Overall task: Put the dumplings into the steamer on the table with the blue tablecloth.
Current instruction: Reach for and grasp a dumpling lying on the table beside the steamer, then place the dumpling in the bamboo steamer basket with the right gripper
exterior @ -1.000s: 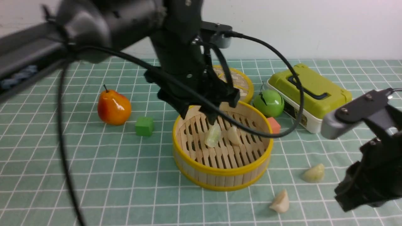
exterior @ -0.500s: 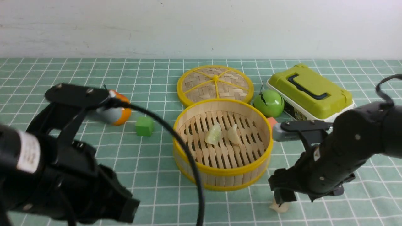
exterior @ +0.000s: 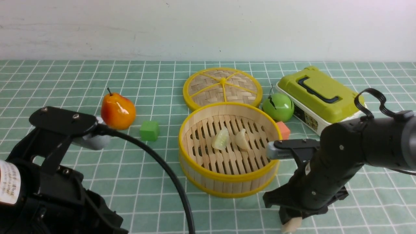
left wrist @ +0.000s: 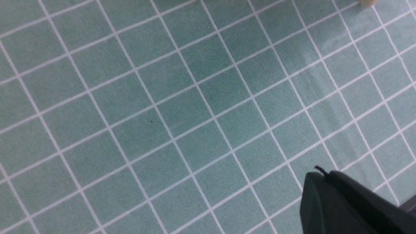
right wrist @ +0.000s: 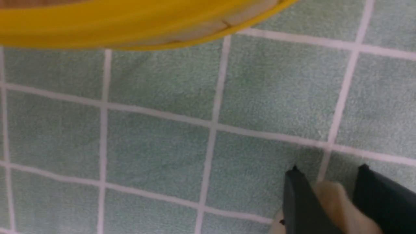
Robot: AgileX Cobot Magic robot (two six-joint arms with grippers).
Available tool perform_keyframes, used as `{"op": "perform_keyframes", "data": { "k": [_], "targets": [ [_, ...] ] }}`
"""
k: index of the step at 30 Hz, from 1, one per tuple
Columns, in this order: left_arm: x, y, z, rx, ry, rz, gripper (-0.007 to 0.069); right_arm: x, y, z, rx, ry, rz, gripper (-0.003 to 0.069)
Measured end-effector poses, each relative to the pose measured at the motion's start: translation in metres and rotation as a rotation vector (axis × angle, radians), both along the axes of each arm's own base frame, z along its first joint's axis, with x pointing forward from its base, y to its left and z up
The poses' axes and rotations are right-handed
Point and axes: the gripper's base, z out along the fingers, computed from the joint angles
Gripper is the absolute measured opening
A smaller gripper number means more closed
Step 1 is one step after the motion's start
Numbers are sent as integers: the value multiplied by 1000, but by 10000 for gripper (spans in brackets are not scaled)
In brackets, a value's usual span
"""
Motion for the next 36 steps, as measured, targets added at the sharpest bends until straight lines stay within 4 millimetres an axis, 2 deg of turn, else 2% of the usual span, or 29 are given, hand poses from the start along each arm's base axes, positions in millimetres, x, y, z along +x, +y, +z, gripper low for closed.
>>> {"op": "perform_keyframes", "data": {
  "k": [5,10,11,14,17,19,22,25,29,30,32,33,34,36],
  "targets": [
    [0,1,-1,15,-5,-1,-14,1,7,10,-29,57,88,192],
    [-1,2,-2,33,16,-3,-14,19,27,60,-12,-39,228,192],
    [-1,2,-2,34,17,-4,-14,21,30,65,-8,-53,241,192],
    [-2,3,-3,37,21,-4,-14,44,46,96,35,-174,280,192],
    [-2,3,-3,37,21,-4,-14,70,61,97,52,-224,287,192],
    [-2,3,-3,37,21,-4,-14,84,70,85,48,-219,295,192],
    [-2,3,-3,38,22,-4,-14,100,83,54,31,-172,305,192],
    [-2,3,-3,40,25,-4,-14,103,87,37,11,-133,319,197],
    [-2,3,-4,44,31,-5,-14,103,87,39,3,-124,326,351],
    [-2,3,-4,44,31,-5,-14,101,86,44,-1,-108,331,443],
    [-3,3,-4,45,32,-5,-14,96,84,55,-8,-88,341,557],
    [-3,3,-4,46,32,-5,-14,89,79,69,-27,-72,358,616],
    [-3,3,-4,46,32,-5,-14,86,76,73,-42,-64,366,636],
    [-3,3,-4,47,34,-5,-14,74,64,96,-96,-66,393,666]
  ]
}}
